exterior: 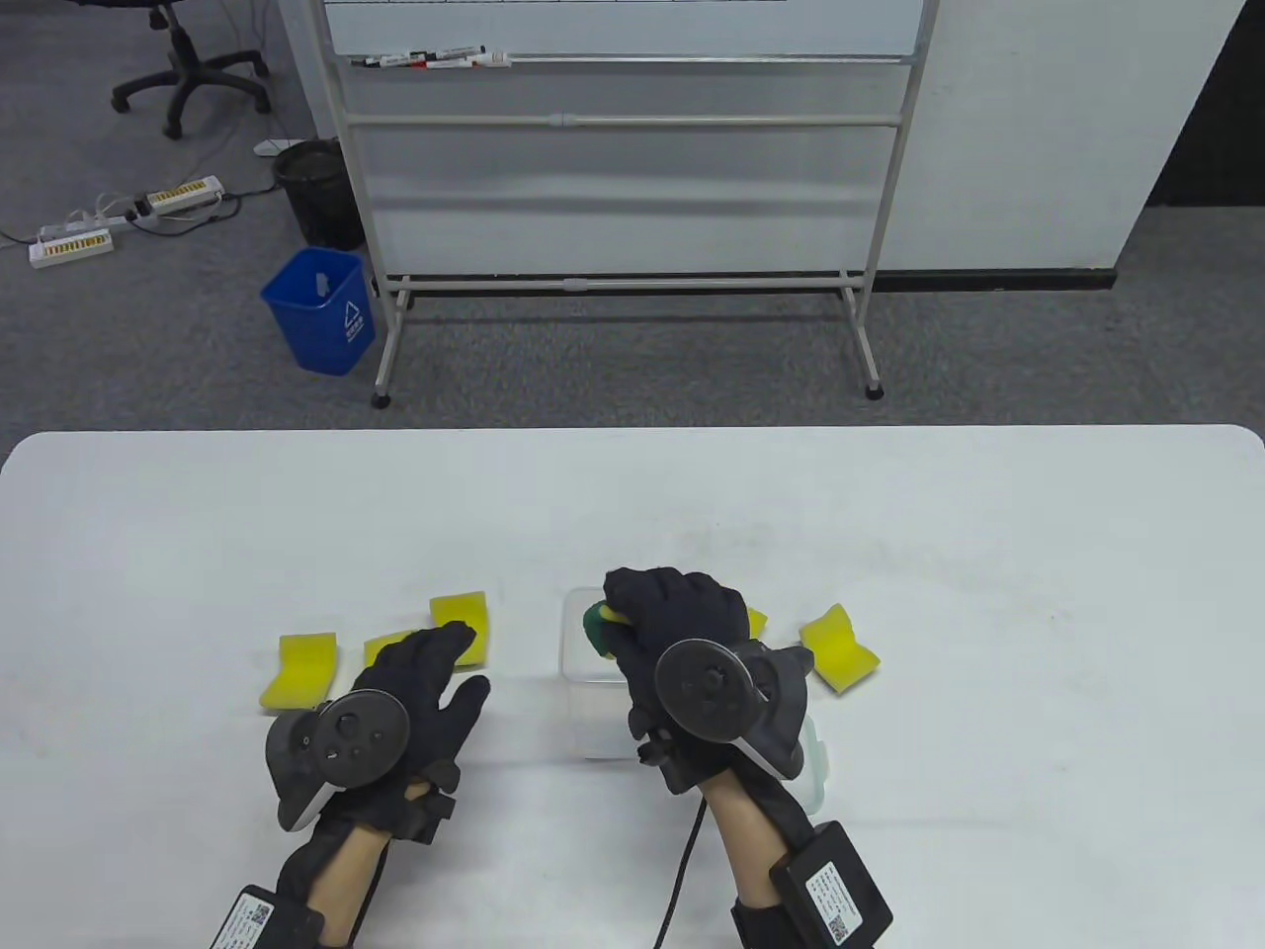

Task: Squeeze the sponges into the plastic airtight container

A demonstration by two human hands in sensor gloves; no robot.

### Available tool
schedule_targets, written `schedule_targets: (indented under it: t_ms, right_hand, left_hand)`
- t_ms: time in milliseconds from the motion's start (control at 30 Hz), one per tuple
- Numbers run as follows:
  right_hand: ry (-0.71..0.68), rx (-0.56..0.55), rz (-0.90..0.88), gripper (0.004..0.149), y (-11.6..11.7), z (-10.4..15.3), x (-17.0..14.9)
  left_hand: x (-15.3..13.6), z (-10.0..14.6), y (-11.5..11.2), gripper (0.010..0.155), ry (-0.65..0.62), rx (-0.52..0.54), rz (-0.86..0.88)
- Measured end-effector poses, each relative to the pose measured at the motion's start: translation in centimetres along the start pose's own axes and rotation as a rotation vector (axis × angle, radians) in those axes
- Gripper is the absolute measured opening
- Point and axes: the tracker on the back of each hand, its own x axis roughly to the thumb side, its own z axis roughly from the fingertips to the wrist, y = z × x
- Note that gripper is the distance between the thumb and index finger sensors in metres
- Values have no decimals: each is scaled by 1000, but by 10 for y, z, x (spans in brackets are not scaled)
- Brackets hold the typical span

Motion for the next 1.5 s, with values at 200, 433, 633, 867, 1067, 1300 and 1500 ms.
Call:
schedule_targets:
  t_ms: [200, 433, 633, 867, 1067, 1300, 1500]
  right_hand:
    - [5, 81, 48, 50, 17, -1, -4]
    - [0, 118, 71, 50, 28, 1, -5]
    - [11, 99, 43, 50, 28, 2, -7]
    - [30, 81, 13, 49, 23, 2, -10]
    - [29, 89, 8, 51, 23, 2, -10]
    - [17, 93, 15, 51, 23, 3, -9]
    - [12, 104, 21, 52, 23, 3, -9]
  left_hand:
    - [-38, -4, 5, 62, 173, -26, -104]
    - [-56, -6, 4, 62, 247, -61, -145]
    - [-62, -7, 2, 62, 265, -85, -193]
    - [-76, -7, 6, 59, 324, -120, -246]
    - [-99, -6, -2, 59, 409, -257, -340]
    - [-129, -2, -24, 64, 490, -378, -323]
    - [-139, -1, -38, 62, 496, -448, -316]
